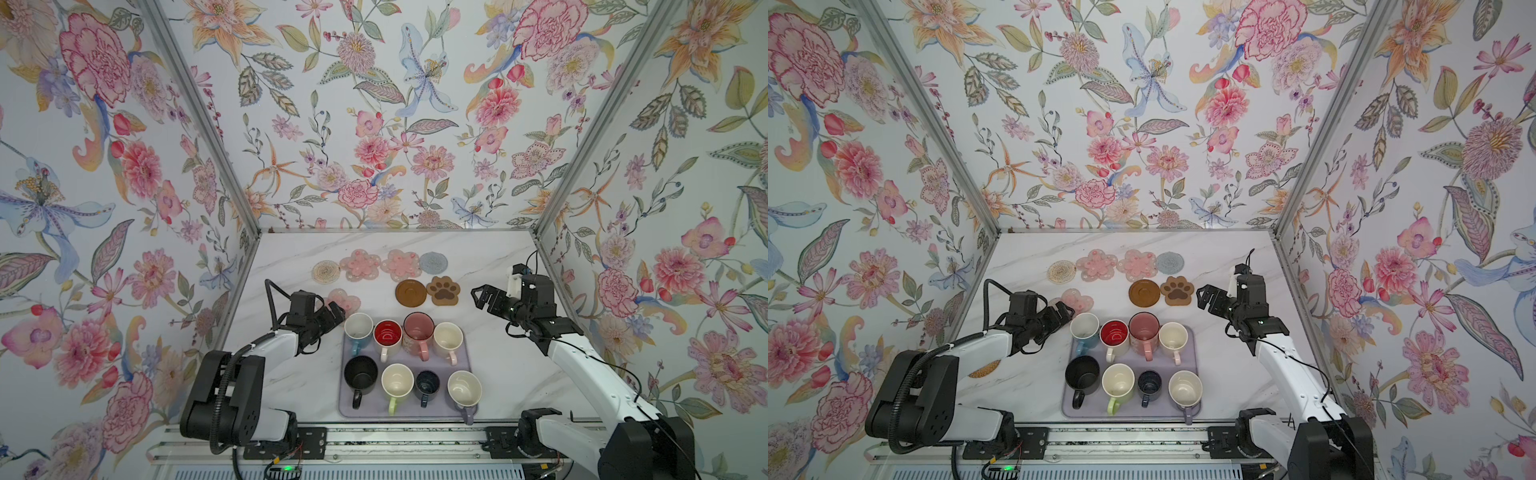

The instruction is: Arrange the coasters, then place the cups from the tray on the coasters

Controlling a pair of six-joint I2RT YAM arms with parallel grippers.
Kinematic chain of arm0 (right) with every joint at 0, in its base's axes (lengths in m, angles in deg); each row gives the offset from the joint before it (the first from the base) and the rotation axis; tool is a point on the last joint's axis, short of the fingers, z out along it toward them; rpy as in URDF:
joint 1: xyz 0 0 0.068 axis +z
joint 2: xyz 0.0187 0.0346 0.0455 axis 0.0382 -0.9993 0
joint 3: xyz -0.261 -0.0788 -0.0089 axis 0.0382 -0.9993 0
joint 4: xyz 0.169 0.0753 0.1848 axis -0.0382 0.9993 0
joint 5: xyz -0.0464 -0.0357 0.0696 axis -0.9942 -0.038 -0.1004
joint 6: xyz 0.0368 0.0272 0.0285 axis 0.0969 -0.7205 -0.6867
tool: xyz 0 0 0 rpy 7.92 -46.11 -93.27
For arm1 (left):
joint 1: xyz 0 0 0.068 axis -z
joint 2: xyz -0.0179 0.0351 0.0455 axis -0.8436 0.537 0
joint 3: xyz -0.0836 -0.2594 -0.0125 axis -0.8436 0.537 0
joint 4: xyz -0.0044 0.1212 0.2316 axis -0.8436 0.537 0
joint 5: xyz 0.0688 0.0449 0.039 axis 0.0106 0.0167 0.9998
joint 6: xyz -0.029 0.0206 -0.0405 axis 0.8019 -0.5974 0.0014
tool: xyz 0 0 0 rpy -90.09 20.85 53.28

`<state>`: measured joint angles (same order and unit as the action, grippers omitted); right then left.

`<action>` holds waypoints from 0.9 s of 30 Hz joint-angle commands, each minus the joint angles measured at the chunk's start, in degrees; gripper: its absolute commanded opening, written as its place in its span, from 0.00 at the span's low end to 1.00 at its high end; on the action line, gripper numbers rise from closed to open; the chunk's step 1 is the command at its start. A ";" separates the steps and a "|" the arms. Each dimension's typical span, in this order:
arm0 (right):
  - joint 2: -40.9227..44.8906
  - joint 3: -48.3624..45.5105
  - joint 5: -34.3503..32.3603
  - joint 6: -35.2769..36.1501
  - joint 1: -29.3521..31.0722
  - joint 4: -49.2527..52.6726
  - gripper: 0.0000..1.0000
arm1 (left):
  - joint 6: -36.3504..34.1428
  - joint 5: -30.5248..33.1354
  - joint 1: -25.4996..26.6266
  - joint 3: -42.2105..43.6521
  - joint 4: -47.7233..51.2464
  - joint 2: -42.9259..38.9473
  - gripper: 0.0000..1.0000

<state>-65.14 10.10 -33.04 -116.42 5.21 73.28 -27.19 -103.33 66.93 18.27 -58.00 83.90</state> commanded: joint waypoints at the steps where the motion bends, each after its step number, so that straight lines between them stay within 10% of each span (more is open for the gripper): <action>1: 0.71 -0.30 0.31 0.36 -0.30 -0.12 0.99 | -2.84 4.24 0.41 -2.53 6.60 0.47 0.99; 27: 1.26 -0.30 0.12 0.66 -0.89 0.55 0.99 | -9.33 4.25 -1.46 -13.72 6.63 14.18 0.99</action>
<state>-64.64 10.10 -33.06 -116.42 4.77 73.32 -35.08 -98.81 65.77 5.59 -52.87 95.55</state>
